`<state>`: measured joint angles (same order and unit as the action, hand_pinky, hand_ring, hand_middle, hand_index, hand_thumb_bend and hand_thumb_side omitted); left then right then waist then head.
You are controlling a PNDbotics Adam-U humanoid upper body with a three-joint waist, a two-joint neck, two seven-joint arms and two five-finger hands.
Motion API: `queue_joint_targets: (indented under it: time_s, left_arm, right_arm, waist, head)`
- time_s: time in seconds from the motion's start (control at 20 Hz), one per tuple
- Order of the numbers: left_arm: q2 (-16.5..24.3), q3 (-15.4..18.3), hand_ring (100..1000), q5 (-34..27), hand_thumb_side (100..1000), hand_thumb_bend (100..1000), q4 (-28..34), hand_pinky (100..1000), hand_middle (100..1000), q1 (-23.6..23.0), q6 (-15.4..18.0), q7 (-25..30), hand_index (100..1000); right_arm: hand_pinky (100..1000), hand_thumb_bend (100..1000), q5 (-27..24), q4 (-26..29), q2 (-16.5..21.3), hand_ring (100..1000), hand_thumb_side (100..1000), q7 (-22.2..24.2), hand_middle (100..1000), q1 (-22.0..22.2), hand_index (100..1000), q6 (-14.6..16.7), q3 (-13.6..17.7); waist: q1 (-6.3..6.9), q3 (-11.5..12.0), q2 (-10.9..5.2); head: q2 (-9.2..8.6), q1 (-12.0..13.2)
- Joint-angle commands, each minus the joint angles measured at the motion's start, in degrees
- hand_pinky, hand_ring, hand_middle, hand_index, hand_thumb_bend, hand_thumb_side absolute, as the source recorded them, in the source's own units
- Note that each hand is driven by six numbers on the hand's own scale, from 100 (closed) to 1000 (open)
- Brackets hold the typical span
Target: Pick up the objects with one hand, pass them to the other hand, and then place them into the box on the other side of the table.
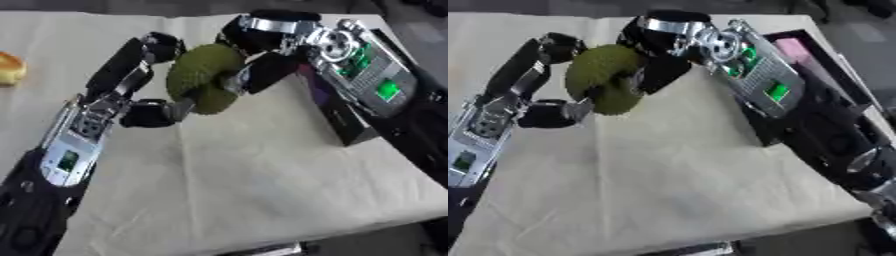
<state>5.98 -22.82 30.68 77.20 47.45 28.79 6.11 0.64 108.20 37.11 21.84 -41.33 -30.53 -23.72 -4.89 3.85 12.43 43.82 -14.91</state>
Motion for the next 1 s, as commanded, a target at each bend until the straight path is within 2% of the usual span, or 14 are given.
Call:
queue_joint_targets:
  time_s: [0.05, 0.1, 0.15, 0.2, 0.35, 0.45, 0.5, 0.55, 0.9, 0.95, 1.0]
  left_arm:
    - [0.0, 0.4, 686, 0.8, 229, 100, 0.5, 734, 552, 0.9, -1.4, -0.4, 714]
    - [0.1, 0.4, 714, 1.8, 334, 100, 0.4, 745, 582, 0.9, -1.9, -0.6, 756]
    - [0.1, 0.4, 736, 2.9, 400, 165, 0.3, 753, 604, 0.8, -2.5, -0.8, 779]
    - [0.1, 0.4, 742, 4.1, 486, 258, 0.1, 755, 612, 0.7, -3.1, -1.0, 798]
    - [0.1, 0.4, 761, 7.3, 625, 371, -0.6, 758, 629, 0.5, -4.5, -1.8, 814]
    - [0.1, 0.4, 765, 8.7, 677, 408, -1.0, 758, 633, 0.4, -5.1, -2.3, 817]
    - [0.1, 0.4, 766, 9.1, 678, 385, -1.2, 757, 635, 0.3, -5.3, -2.5, 819]
    - [0.1, 0.4, 766, 9.3, 693, 411, -1.3, 756, 635, 0.3, -5.6, -2.8, 819]
    - [0.6, 0.9, 764, 9.9, 710, 382, -2.4, 752, 630, -0.4, -7.5, -4.5, 815]
    - [0.7, 0.9, 761, 9.9, 707, 369, -2.5, 750, 626, -0.5, -7.7, -4.6, 812]
    - [0.8, 0.9, 761, 9.9, 710, 364, -2.6, 750, 626, -0.6, -7.8, -4.8, 812]
  right_arm:
    - [678, 160, -0.4, 1.5, 2.0, 540, 100, -0.8, 398, -0.6, 549, 0.0, 1.4]
    - [675, 163, -0.5, 1.7, 2.2, 538, 100, -1.1, 398, -0.6, 548, -0.1, 1.6]
    - [674, 135, -0.7, 2.0, 2.4, 537, 100, -1.4, 398, -0.6, 547, -0.2, 1.8]
    - [672, 164, -0.9, 2.2, 2.6, 537, 100, -1.8, 397, -0.5, 547, -0.3, 2.1]
    - [670, 167, -1.6, 2.9, 3.1, 536, 100, -2.8, 397, -0.4, 546, -0.6, 2.7]
    - [670, 170, -1.9, 3.2, 3.5, 536, 100, -3.4, 397, -0.2, 546, -0.8, 3.1]
    - [670, 100, -2.0, 3.3, 3.7, 536, 100, -3.7, 397, -0.1, 546, -0.9, 3.2]
    - [670, 176, -2.0, 3.4, 4.1, 536, 100, -4.0, 397, 0.0, 545, -1.0, 3.4]
    - [671, 192, -2.3, 3.7, 6.6, 538, 100, -5.7, 397, 1.9, 545, -1.1, 5.4]
    - [672, 164, -2.4, 3.7, 7.0, 539, 100, -6.1, 398, 2.3, 545, -1.2, 5.8]
    - [672, 194, -2.4, 3.7, 7.5, 540, 100, -6.5, 397, 2.7, 545, -1.2, 6.2]
  waist:
    - [-0.37, -0.3, -0.3]
    - [-0.34, -0.3, -0.32]
    - [-0.31, -0.3, -0.33]
    - [-0.29, -0.4, -0.34]
    - [-0.22, -0.5, -0.37]
    - [-0.16, -0.6, -0.41]
    - [-0.13, -0.6, -0.44]
    - [-0.1, -0.7, -0.48]
    - [0.14, -1.5, -0.83]
    - [0.17, -1.7, -0.9]
    - [0.19, -1.8, -0.95]
  head:
    - [0.3, -0.2]
    - [0.3, -0.2]
    - [0.3, -0.2]
    - [0.3, -0.1]
    - [0.3, 0.0]
    - [0.3, 0.0]
    - [0.3, 0.0]
    - [0.3, 0.0]
    - [0.3, 0.2]
    - [0.3, 0.3]
    - [0.3, 0.3]
